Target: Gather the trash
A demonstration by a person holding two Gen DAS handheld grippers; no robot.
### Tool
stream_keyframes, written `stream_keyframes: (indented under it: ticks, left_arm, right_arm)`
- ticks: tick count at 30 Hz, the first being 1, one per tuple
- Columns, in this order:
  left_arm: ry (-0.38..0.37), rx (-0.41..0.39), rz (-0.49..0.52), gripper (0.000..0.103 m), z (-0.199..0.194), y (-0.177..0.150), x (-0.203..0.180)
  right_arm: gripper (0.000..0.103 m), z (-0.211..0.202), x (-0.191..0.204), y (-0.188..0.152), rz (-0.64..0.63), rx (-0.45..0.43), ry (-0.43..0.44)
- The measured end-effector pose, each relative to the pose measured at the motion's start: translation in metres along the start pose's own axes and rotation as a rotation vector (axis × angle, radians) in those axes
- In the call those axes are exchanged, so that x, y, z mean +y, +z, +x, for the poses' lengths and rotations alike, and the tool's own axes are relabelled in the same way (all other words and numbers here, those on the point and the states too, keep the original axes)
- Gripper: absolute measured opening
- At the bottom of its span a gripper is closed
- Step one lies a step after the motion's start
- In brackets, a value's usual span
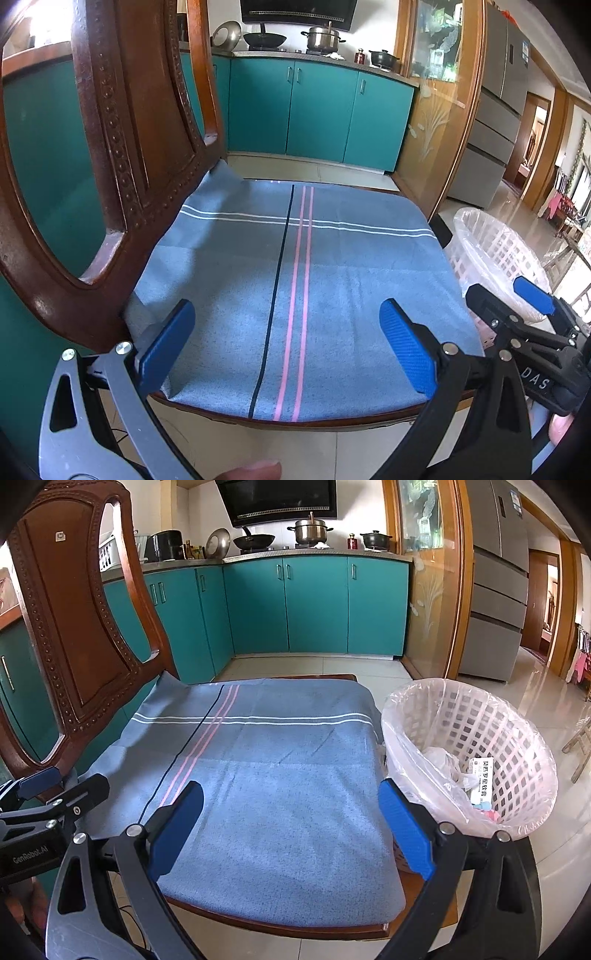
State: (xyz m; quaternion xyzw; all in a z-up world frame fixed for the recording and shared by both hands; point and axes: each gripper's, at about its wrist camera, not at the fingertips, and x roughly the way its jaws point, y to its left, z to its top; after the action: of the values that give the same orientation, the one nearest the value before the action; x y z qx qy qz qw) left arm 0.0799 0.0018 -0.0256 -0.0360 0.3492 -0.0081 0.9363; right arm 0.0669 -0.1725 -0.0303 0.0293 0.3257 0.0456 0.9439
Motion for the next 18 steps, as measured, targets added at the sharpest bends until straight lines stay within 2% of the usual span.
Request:
stream_keyframes:
  ticks: [18]
  left_arm:
    - [0.002,0.011,0.005,0.1,0.0025,-0.0004,-0.0009]
  right_arm:
    - [0.093,0.0006,0.0002,-0.0011,0.003,-0.001,-0.002]
